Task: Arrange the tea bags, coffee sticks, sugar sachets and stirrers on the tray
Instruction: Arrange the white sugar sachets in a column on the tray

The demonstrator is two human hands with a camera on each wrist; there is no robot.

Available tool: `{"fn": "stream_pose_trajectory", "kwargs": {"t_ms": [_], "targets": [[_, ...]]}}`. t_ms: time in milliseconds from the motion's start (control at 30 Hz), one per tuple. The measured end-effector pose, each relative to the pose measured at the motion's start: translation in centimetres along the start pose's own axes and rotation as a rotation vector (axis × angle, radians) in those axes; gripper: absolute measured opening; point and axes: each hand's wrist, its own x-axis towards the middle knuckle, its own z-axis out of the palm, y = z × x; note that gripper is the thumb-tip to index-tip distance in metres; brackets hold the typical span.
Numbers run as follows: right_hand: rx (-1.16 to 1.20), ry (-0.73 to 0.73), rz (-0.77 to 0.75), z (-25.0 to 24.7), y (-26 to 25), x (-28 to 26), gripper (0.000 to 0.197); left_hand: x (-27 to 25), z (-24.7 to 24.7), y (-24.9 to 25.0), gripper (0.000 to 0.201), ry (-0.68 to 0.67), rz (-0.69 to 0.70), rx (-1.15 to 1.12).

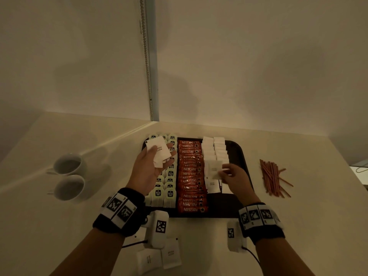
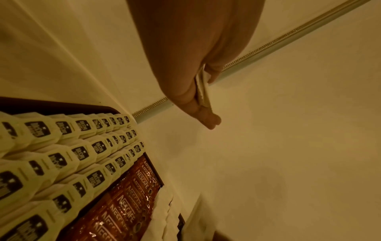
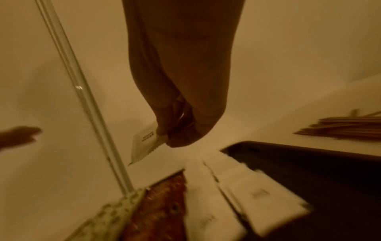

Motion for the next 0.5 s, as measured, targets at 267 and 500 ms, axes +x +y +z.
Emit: {"fn": "stream_pose_trajectory", "kwargs": {"t_ms": [267, 500], "targets": [[-0.076, -0.044, 0.251, 1.2, 5.8, -1.0, 0.015, -0.1, -0.1, -0.1, 0.022, 0.019, 0.009, 0.077], [-0.223, 0.017, 0.233, 2.7, 5.7, -0.2, 0.017, -0.3, -0.1, -0.2, 0.022, 0.026, -0.002, 0.083]]}}
